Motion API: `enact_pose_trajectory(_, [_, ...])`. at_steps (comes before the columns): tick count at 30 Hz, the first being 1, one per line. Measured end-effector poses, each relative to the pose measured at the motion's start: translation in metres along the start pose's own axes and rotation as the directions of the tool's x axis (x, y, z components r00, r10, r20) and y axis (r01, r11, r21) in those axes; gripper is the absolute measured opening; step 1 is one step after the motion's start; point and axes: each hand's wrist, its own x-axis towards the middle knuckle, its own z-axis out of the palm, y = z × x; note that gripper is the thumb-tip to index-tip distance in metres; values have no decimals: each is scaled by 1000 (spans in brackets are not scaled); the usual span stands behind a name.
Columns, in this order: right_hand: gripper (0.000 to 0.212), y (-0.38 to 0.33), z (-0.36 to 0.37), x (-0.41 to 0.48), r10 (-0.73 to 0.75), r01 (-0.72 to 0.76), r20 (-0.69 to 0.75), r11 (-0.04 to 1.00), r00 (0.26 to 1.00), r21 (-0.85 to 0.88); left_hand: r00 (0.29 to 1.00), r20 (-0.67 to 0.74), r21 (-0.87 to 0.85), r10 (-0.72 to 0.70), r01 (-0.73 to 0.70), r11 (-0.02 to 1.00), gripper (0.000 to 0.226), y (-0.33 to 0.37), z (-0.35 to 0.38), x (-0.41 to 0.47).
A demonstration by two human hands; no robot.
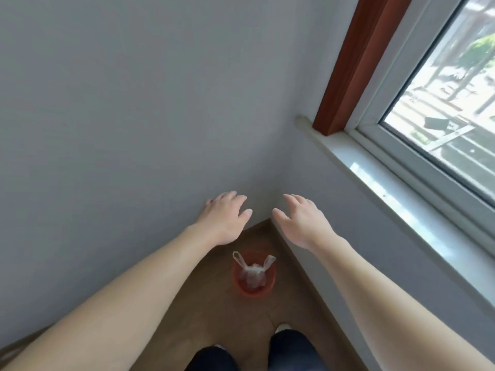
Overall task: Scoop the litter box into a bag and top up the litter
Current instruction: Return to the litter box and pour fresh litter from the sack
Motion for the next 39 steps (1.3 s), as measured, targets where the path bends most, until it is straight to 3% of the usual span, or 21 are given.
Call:
enact_pose_trajectory(13, [52, -67, -44, -26, -112, 94, -115, 984, 987, -151, 985, -165, -33, -40, 35, 999, 53, -29, -67, -53])
enact_pose_trajectory(20, [47, -79, -40, -38, -89, 63, -129, 979, 988, -193, 988, -155, 7, -1, 2, 1000, 52, -47, -77, -58])
enact_pose_trajectory(32, [50, -56, -36, -69, -60, 26, -134, 970, 989, -243, 990, -129, 119, 65, -50, 992, 52, -31, -67, -70])
enact_pose_trajectory(39, [51, -4, -47, -117, -4, -27, -185, 986, 983, -165, 982, -101, 195, 161, -139, 971, 52, 34, -57, -85])
